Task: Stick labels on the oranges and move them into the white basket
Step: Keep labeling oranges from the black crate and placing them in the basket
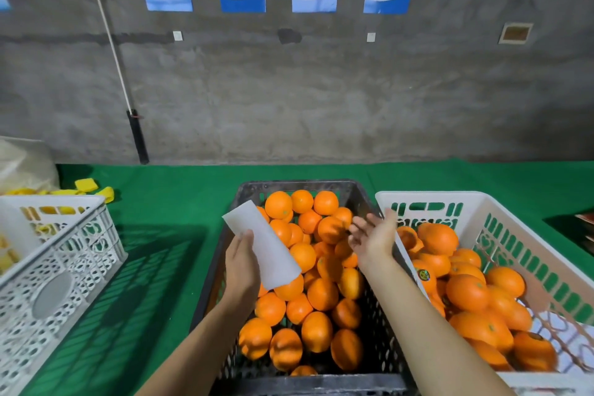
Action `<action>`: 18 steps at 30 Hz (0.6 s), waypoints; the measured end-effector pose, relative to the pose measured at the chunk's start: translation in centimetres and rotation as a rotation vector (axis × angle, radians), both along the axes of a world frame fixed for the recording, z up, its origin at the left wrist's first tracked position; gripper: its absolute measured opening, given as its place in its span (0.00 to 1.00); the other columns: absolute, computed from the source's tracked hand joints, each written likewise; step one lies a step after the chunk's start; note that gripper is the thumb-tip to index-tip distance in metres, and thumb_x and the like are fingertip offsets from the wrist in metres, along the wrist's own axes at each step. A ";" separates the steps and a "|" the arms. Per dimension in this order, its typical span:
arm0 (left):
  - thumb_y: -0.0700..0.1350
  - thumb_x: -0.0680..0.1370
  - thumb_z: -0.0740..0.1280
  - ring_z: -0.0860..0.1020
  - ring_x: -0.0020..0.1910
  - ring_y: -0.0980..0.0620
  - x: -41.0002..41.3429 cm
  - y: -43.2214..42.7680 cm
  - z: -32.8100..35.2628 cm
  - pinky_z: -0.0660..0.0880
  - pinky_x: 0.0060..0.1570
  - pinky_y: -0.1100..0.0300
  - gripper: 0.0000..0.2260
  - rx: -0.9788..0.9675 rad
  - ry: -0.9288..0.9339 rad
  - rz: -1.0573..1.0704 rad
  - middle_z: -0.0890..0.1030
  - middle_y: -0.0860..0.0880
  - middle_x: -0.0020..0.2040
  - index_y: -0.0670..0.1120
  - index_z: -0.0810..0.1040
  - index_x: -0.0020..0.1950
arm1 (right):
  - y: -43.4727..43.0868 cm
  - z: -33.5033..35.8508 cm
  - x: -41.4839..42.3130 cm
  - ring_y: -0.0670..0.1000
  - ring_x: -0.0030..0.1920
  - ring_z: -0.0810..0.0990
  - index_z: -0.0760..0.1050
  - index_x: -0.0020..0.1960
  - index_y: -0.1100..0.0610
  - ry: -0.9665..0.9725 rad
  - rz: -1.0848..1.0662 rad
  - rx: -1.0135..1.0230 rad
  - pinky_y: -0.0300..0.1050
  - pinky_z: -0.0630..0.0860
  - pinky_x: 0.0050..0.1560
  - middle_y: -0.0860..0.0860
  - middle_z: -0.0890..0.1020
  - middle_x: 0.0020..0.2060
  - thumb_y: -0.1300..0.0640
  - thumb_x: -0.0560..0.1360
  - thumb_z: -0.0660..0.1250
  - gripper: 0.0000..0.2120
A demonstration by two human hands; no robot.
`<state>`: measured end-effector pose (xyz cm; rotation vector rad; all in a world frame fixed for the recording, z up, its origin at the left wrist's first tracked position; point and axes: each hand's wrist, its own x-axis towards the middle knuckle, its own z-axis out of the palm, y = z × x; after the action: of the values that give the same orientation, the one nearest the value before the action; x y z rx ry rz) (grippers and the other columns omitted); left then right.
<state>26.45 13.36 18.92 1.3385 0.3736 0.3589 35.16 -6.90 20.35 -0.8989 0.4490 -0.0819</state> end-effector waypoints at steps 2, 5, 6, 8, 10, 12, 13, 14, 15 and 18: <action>0.48 0.84 0.59 0.75 0.65 0.41 0.3 0.3 0.3 0.68 0.69 0.38 0.16 -0.130 0.043 0.030 0.76 0.44 0.68 0.45 0.74 0.69 | 1.7 -0.1 -0.7 0.53 0.38 0.78 0.76 0.52 0.56 -0.011 0.184 -0.410 0.47 0.71 0.38 0.55 0.81 0.40 0.42 0.81 0.58 0.19; 0.44 0.81 0.60 0.78 0.54 0.43 0.9 0.7 0.4 0.73 0.62 0.43 0.08 -0.139 0.097 0.089 0.80 0.39 0.61 0.46 0.77 0.53 | 4.0 -0.5 -1.7 0.64 0.47 0.79 0.75 0.54 0.70 -0.203 0.417 -0.716 0.60 0.76 0.51 0.67 0.80 0.49 0.43 0.81 0.61 0.28; 0.43 0.81 0.59 0.78 0.51 0.44 1.0 0.7 0.3 0.75 0.57 0.46 0.07 -0.113 0.104 0.104 0.82 0.40 0.58 0.47 0.77 0.49 | 4.5 -0.6 -2.0 0.64 0.50 0.79 0.74 0.55 0.73 -0.277 0.497 -0.724 0.60 0.77 0.55 0.67 0.80 0.52 0.42 0.81 0.62 0.30; 0.39 0.80 0.58 0.80 0.45 0.47 0.6 0.5 0.3 0.78 0.45 0.53 0.12 -0.090 0.040 0.070 0.86 0.48 0.47 0.48 0.79 0.45 | 4.8 -0.5 -2.5 0.60 0.52 0.84 0.77 0.55 0.67 -0.357 0.624 -0.663 0.57 0.80 0.58 0.62 0.84 0.52 0.41 0.79 0.66 0.27; 0.35 0.80 0.55 0.83 0.38 0.52 0.0 0.2 0.4 0.78 0.33 0.59 0.16 -0.010 -0.049 0.011 0.85 0.52 0.39 0.48 0.81 0.45 | 4.5 -0.3 -2.6 0.57 0.53 0.85 0.79 0.58 0.59 -0.381 0.680 -0.581 0.51 0.80 0.54 0.60 0.85 0.53 0.41 0.77 0.70 0.22; 0.33 0.79 0.55 0.83 0.35 0.54 -0.4 0.0 0.3 0.78 0.29 0.61 0.17 0.095 -0.067 -0.019 0.85 0.51 0.38 0.47 0.81 0.44 | 3.9 -0.2 -2.6 0.57 0.53 0.85 0.79 0.61 0.55 -0.389 0.708 -0.493 0.46 0.81 0.49 0.56 0.86 0.54 0.44 0.76 0.72 0.19; 0.34 0.79 0.56 0.84 0.36 0.53 -0.5 -0.1 0.4 0.78 0.30 0.60 0.16 0.126 -0.055 -0.022 0.85 0.50 0.39 0.48 0.81 0.44 | 3.7 -0.1 -2.6 0.57 0.54 0.85 0.80 0.61 0.55 -0.392 0.723 -0.466 0.46 0.81 0.48 0.56 0.86 0.54 0.47 0.76 0.72 0.18; 0.34 0.79 0.56 0.84 0.39 0.51 -0.6 -0.2 0.4 0.79 0.32 0.58 0.16 0.140 -0.044 -0.021 0.85 0.49 0.41 0.49 0.81 0.46 | 3.6 -0.2 -2.6 0.58 0.54 0.85 0.80 0.61 0.56 -0.394 0.735 -0.457 0.47 0.81 0.49 0.56 0.86 0.54 0.50 0.76 0.73 0.17; 0.34 0.78 0.57 0.84 0.41 0.49 -0.6 -0.3 0.3 0.80 0.36 0.54 0.16 0.155 -0.031 -0.009 0.85 0.49 0.44 0.51 0.80 0.48 | 3.5 -0.3 -2.5 0.59 0.53 0.85 0.81 0.60 0.57 -0.390 0.734 -0.468 0.48 0.82 0.49 0.56 0.86 0.54 0.52 0.76 0.73 0.15; 0.39 0.74 0.62 0.79 0.55 0.50 -0.8 -0.1 0.4 0.77 0.53 0.49 0.18 0.415 -0.009 0.111 0.80 0.54 0.58 0.57 0.72 0.61 | 3.4 -0.6 -2.4 0.56 0.51 0.86 0.82 0.57 0.57 -0.368 0.728 -0.559 0.45 0.82 0.46 0.54 0.87 0.51 0.56 0.76 0.72 0.10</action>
<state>25.67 13.22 19.28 1.7244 0.3796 0.5569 32.78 -3.51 19.74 -1.5156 -0.2808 0.3051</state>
